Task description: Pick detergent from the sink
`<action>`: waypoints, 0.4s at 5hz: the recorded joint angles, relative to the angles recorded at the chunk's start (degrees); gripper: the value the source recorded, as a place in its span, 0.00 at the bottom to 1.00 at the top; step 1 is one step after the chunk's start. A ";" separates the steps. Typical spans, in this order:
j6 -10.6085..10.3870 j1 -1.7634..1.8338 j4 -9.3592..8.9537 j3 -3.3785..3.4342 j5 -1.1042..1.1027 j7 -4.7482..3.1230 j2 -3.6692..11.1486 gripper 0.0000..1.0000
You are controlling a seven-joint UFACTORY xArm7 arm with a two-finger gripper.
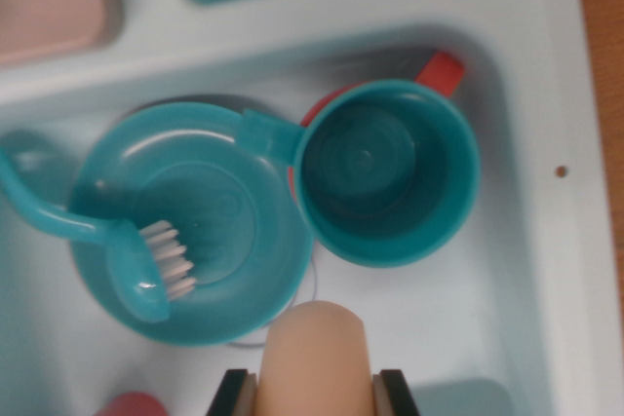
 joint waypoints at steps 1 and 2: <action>2.47 0.02 1.79 0.01 -0.13 0.12 -0.69 1.00; 2.47 0.02 1.79 0.01 -0.13 0.12 -0.69 1.00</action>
